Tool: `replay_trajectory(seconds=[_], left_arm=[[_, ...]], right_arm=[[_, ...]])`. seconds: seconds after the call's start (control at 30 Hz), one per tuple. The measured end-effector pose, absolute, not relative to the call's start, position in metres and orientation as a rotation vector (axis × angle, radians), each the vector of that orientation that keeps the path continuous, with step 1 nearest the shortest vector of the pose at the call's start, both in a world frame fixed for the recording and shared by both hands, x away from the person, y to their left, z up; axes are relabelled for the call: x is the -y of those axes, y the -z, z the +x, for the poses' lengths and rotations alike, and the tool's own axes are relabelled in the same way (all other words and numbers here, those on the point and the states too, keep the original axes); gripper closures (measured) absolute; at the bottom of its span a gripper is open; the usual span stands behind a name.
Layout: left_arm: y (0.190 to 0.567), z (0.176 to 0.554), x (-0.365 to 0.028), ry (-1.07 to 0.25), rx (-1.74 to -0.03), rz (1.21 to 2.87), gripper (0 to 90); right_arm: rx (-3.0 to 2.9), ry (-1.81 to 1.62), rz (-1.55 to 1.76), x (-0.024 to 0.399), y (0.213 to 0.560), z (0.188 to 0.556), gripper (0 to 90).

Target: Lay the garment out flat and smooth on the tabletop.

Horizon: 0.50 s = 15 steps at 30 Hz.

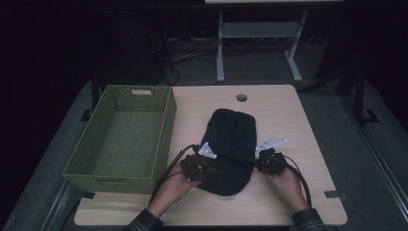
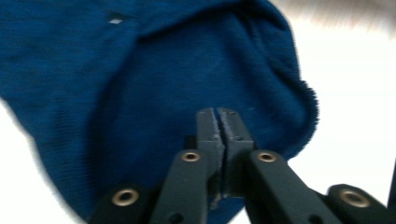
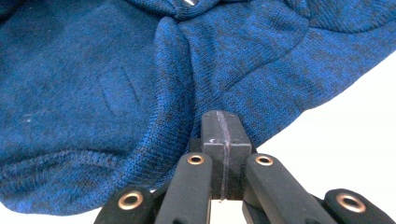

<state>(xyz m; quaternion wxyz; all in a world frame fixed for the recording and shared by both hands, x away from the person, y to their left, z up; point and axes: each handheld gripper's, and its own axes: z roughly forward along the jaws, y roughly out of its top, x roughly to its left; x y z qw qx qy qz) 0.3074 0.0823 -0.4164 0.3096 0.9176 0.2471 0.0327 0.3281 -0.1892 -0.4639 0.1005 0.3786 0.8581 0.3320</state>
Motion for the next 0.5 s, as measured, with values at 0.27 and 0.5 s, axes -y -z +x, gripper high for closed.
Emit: replay_trajectory(seconds=[0.27, 0.5], left_arm=[[0.409, 0.324, -0.084, -0.162, -0.711, 2.38, 90.0], [0.423, 0.348, -0.075, -0.2, -0.759, 2.392, 90.0]], right_arm=[[-2.552, -0.971, 1.127, 0.211, 0.463, 0.321, 90.0], [-2.556, -0.977, 1.139, 0.224, 0.463, 0.312, 90.0]])
